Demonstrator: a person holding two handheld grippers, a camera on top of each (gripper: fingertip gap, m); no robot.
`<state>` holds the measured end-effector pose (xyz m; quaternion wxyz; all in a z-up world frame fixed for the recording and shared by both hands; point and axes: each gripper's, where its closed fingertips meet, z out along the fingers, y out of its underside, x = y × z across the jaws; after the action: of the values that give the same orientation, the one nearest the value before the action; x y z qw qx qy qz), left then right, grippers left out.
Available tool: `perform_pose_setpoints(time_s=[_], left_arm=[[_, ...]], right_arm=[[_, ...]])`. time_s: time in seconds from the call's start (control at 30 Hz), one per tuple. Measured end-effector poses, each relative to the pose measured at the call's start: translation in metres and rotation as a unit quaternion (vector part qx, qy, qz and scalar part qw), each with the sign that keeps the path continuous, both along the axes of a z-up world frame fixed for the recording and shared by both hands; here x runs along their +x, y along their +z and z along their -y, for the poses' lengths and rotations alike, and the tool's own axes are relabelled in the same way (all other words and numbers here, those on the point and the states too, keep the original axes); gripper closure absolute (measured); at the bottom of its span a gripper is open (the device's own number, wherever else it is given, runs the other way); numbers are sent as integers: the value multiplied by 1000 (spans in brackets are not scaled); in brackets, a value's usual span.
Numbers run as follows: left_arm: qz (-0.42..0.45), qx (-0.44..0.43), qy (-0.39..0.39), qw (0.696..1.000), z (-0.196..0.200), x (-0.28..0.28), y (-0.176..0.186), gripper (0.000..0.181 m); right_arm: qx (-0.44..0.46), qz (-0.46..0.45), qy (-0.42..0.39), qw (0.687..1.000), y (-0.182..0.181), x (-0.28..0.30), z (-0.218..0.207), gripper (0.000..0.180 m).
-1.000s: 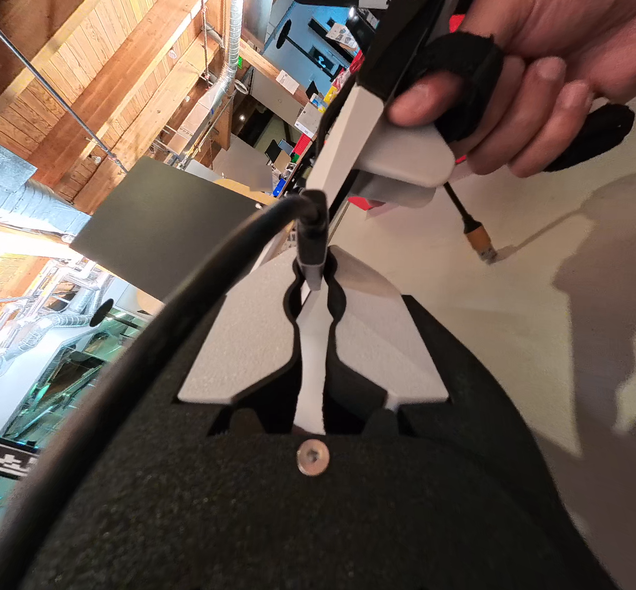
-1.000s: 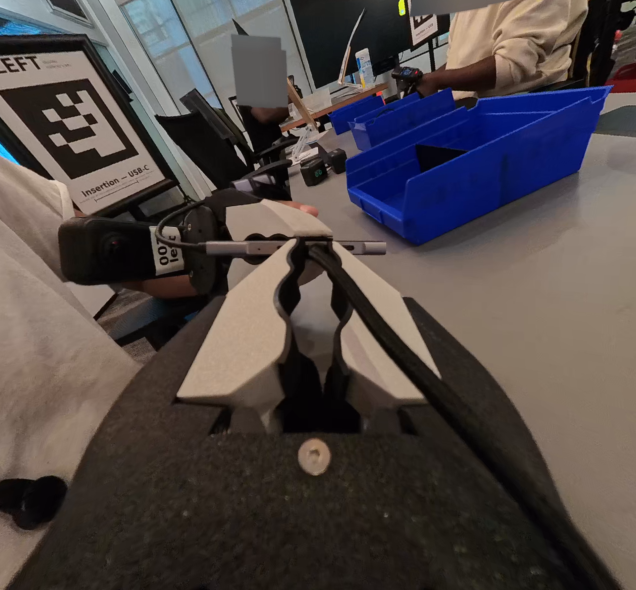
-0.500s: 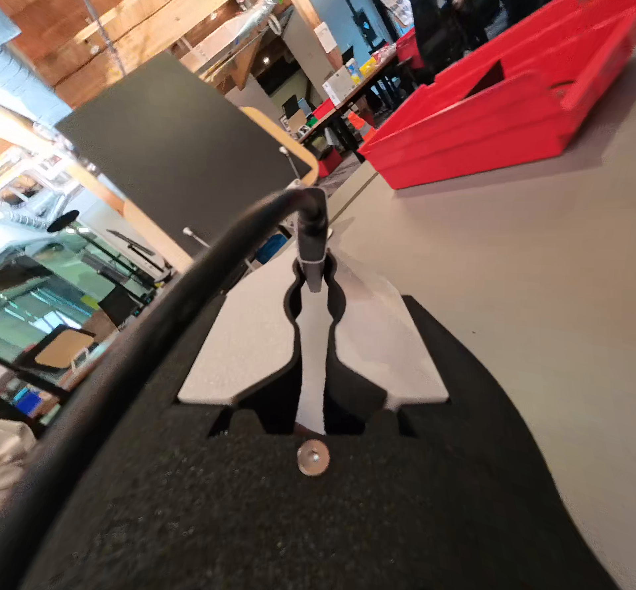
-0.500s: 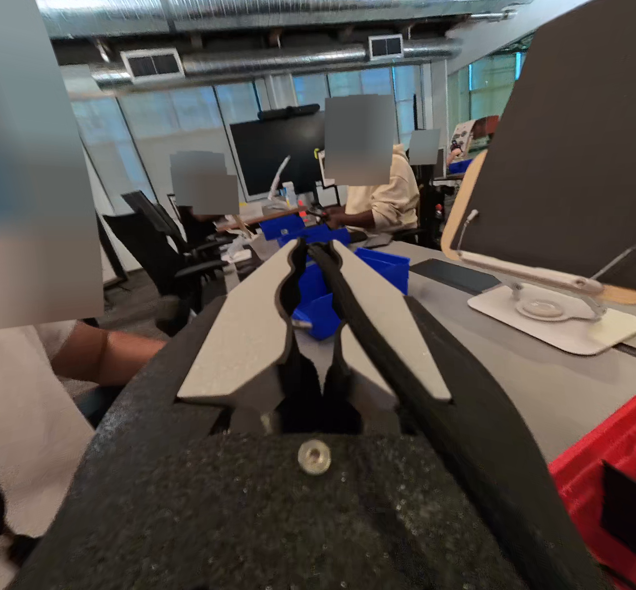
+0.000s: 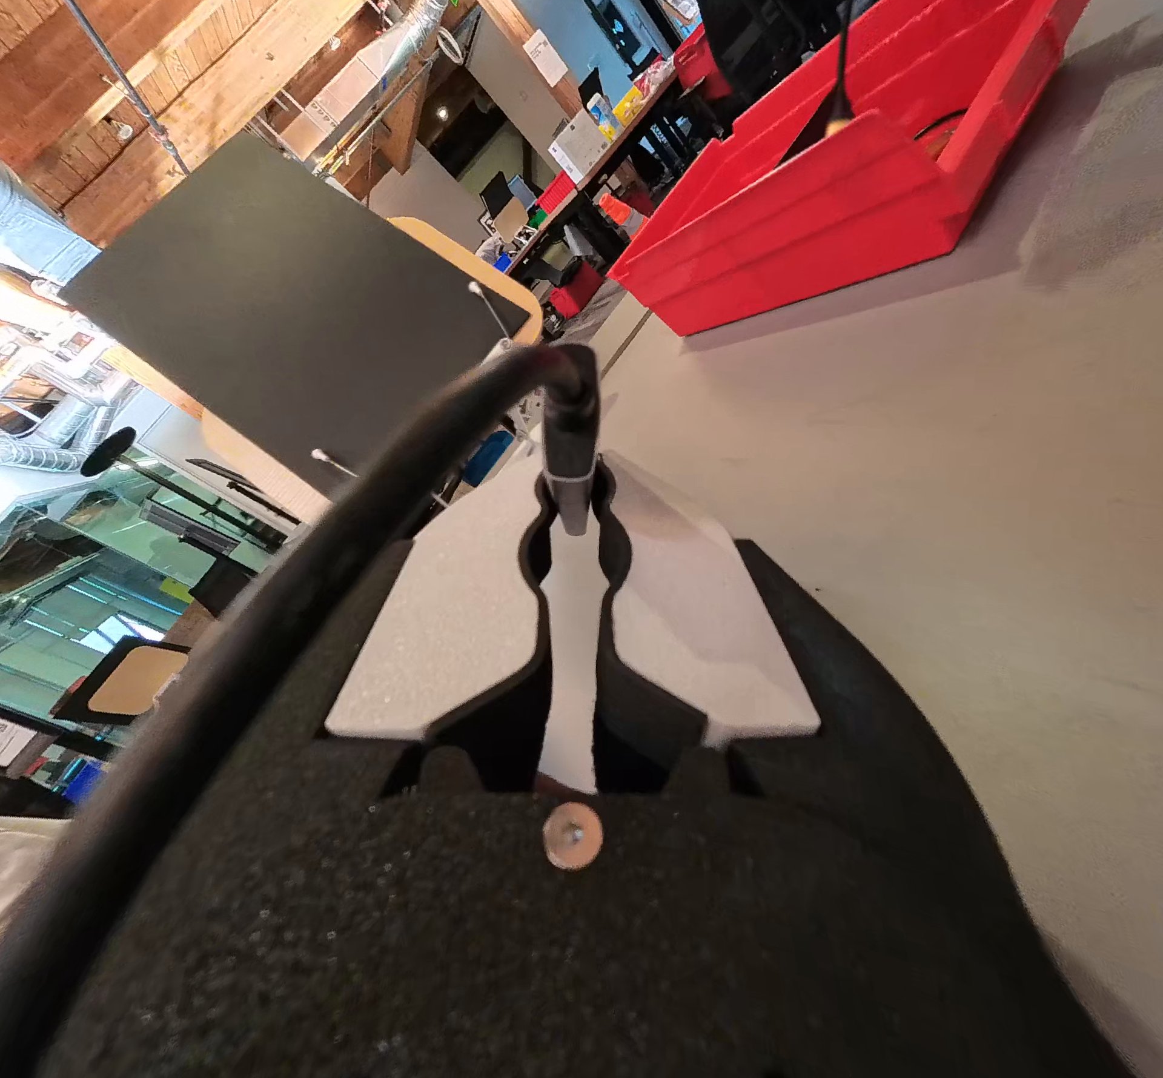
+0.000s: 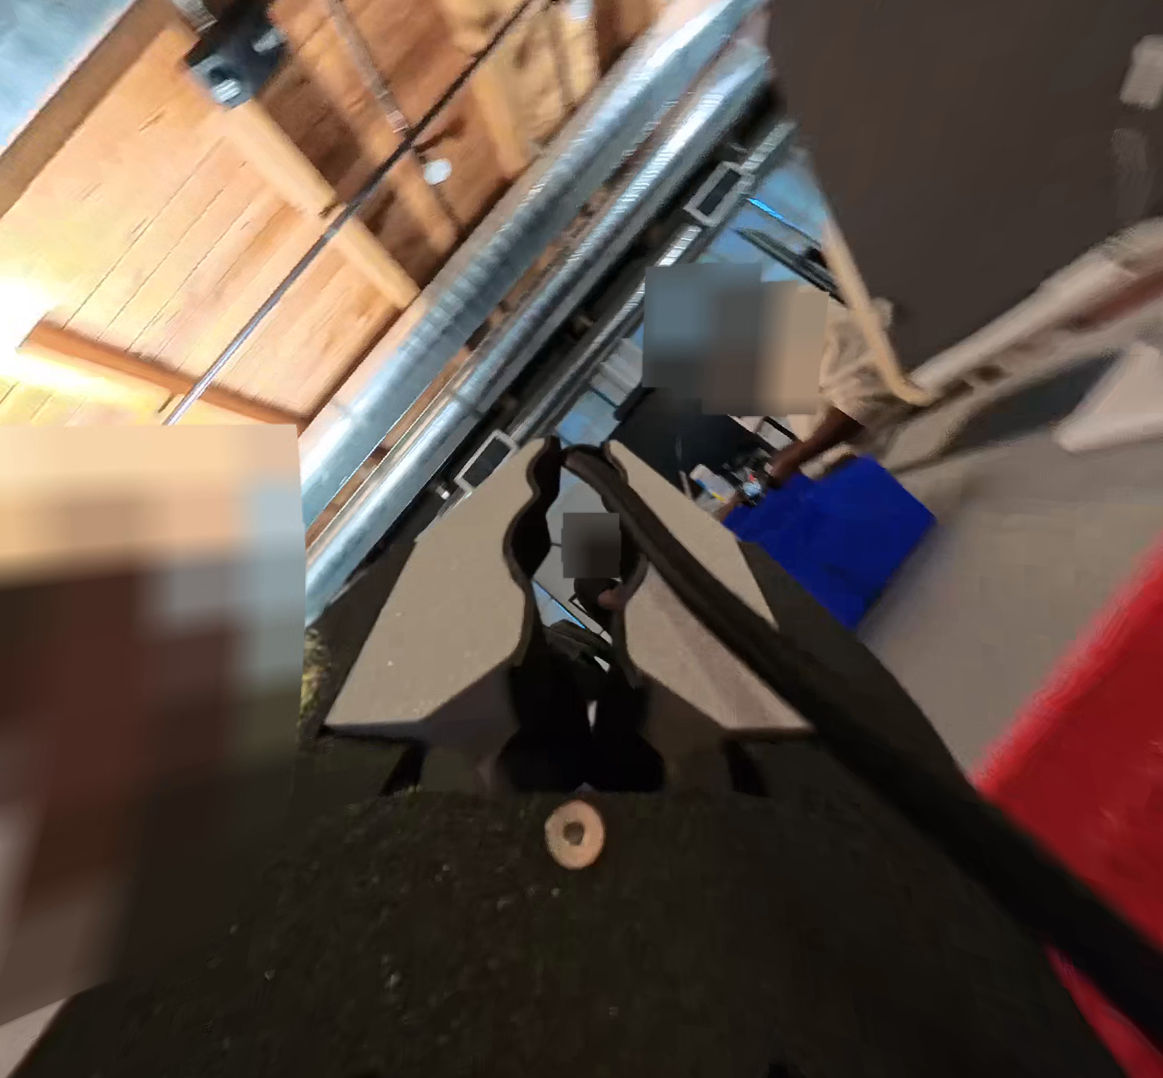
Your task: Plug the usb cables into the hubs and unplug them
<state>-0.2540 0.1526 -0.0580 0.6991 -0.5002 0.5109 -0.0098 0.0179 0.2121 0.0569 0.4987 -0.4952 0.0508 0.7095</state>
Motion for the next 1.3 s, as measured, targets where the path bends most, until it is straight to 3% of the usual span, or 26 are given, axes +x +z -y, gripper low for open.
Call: perform_pose_setpoints(time_s=[0.03,0.17,0.27,0.3,0.43,0.53,0.63,0.67,0.73,0.87,0.97,1.07,1.3], left_arm=[[-5,1,-2,1000,1,1,-1,171],[-23,9,-8,1000,5,5,-6,171],[-27,5,-13,1000,5,7,-9,171],[-29,2,-13,999,5,7,-10,171],[-33,-5,-15,999,4,8,-13,171],[-35,-8,-17,999,4,9,-15,171],[-38,-7,-20,999,6,11,-17,171],[-40,-5,-20,999,6,11,-17,171],[-40,0,-20,999,7,12,-15,171],[-26,-10,-25,999,9,11,-12,171],[-5,-45,-39,998,9,12,-11,171],[13,-91,-63,994,12,14,-13,171],[28,-205,-180,962,43,32,-23,171]], right_arm=[[-49,6,-1,999,-24,2,-11,169],[-192,191,-48,962,-114,9,-30,165],[-261,334,-67,904,-155,25,-28,134],[-268,383,-66,882,-165,30,-23,132],[-306,586,-45,749,-206,58,7,128],[-309,681,-43,663,-212,79,23,129],[-310,783,-87,532,-204,119,33,128],[-292,794,-89,525,-198,117,34,129],[-210,801,-96,553,-176,95,23,135],[71,722,-95,681,-109,-11,15,145],[213,654,-107,718,-70,-71,31,145],[295,603,-90,735,-55,-117,52,147],[386,570,27,725,-66,-208,103,146]])
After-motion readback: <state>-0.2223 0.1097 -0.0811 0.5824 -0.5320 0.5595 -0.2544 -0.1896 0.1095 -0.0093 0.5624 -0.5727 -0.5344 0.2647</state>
